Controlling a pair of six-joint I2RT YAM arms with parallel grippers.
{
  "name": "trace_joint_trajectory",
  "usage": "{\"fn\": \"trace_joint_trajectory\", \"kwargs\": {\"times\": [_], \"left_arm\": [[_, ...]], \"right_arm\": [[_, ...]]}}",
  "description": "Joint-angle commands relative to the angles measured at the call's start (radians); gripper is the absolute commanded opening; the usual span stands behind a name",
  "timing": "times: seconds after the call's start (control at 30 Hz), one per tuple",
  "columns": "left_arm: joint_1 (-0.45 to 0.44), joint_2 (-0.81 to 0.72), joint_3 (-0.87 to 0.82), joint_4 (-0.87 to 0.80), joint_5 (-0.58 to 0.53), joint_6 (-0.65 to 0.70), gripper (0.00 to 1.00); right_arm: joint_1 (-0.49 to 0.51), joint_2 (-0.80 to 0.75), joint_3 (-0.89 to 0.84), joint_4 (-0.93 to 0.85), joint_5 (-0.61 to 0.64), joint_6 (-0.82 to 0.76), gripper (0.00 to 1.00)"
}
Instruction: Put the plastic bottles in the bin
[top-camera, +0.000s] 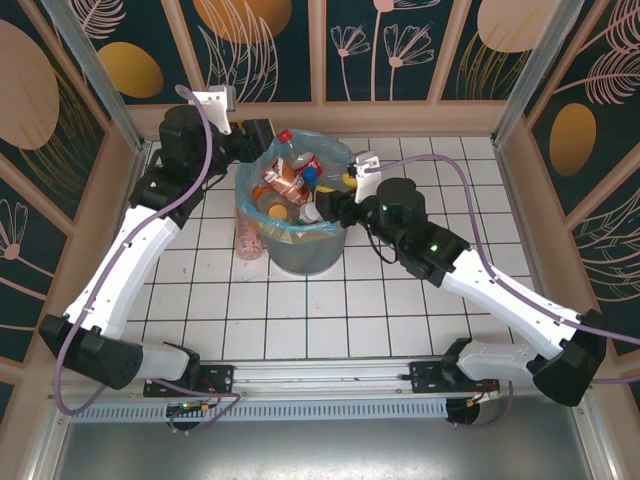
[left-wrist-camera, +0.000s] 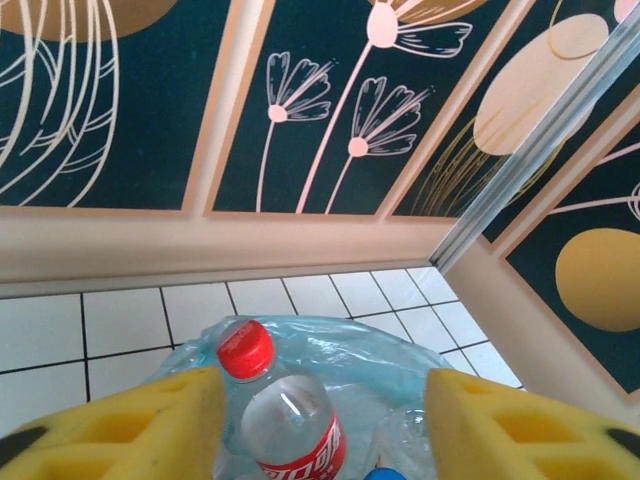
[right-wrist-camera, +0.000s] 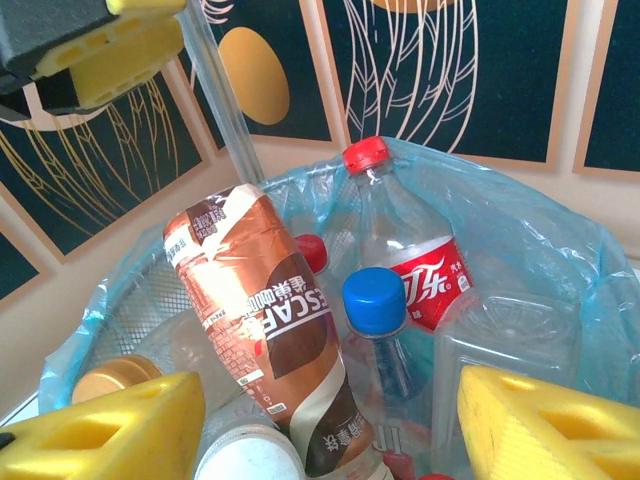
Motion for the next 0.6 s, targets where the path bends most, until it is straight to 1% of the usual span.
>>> {"fn": "trace_joint_trajectory", "kwargs": {"times": [0.0, 0.13, 0.23, 0.37, 0.57], "left_arm": [[-0.016, 0.028, -0.048, -0.001, 0.016, -0.015, 0.5], [-0.055, 0.029, -0.113, 0.046, 0.068, -0.039, 0.4], [-0.089, 0.039, -0.141, 0.07, 0.1, -0.051, 0.36], [-0.127, 0.054, -0.172, 0.107, 0.143, -0.075, 0.33], [-0.186, 0.083, -0.154, 0.07, 0.151, -0.031, 0.32]], "right_arm": [[0.009, 0.007, 0.026, 0.007, -0.008, 0.003, 0.68], [0.009, 0.007, 0.026, 0.001, -0.005, 0.005, 0.68], [0.009, 0.004, 0.024, 0.001, -0.003, 0.006, 0.68], [0.008, 0.005, 0.016, 0.007, -0.001, 0.008, 0.68], [0.009, 0.006, 0.007, 0.01, -0.001, 0.013, 0.68]]}}
